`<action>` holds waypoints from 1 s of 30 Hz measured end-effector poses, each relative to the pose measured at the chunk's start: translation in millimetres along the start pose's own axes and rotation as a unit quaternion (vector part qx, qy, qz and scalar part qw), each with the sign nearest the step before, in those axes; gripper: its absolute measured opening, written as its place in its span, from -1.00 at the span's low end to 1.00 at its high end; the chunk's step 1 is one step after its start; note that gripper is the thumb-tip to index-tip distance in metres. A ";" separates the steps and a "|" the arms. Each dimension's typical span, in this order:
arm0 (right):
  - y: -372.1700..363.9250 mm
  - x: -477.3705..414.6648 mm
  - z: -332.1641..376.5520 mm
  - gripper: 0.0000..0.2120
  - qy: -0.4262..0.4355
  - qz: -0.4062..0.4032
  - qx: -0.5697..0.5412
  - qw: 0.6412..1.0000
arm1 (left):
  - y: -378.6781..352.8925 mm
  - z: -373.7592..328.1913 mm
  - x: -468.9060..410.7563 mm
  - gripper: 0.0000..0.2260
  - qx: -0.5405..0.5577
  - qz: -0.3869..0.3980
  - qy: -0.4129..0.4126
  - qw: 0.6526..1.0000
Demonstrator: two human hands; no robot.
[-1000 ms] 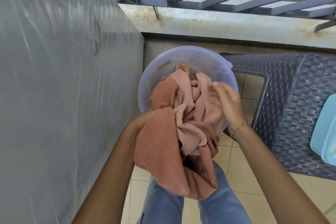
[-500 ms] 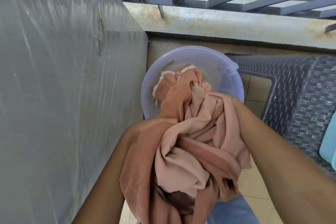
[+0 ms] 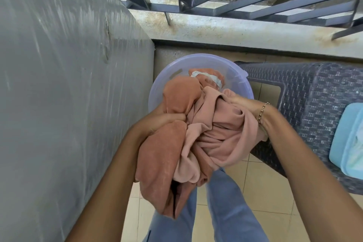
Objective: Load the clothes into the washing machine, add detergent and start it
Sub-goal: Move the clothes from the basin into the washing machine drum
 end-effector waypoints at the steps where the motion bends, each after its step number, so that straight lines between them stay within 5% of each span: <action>1: 0.9 -0.9 1.3 -0.81 0.014 -0.015 0.011 1.000 | 0.8 -0.7 -2.2 -0.36 -0.005 -0.021 -0.006 1.000; 6: -4.4 4.3 0.8 -0.62 0.042 -0.099 -0.033 0.994 | 4.1 -19.0 -0.3 -0.31 0.002 -0.112 -0.028 0.993; 9: -10.5 4.6 1.6 -0.79 0.053 -0.176 -0.042 0.982 | 11.1 -37.3 2.2 -0.36 0.008 -0.150 -0.044 0.988; 20: -35.8 80.8 -4.2 -0.90 0.135 -0.228 -0.185 0.946 | 11.6 -60.3 75.9 -0.44 0.036 -0.153 -0.098 0.983; 24: -39.3 128.5 -8.5 -0.63 0.158 -0.266 -0.195 0.931 | 5.6 -80.8 114.7 -0.46 0.023 -0.129 -0.170 0.977; 30: -48.3 225.0 10.7 -0.81 0.256 -0.285 -0.234 0.894 | 3.1 -127.0 199.5 -0.51 -0.006 -0.128 -0.296 0.946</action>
Point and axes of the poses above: each hand's wrist, its own x-axis away from the middle knuckle, its own y-axis out of the back of the hand, z = x × y, the point moved 1 cm from there along -x, towards the middle knuckle, and after that the axes turned 12 degrees about -z, right-handed, at the moved point
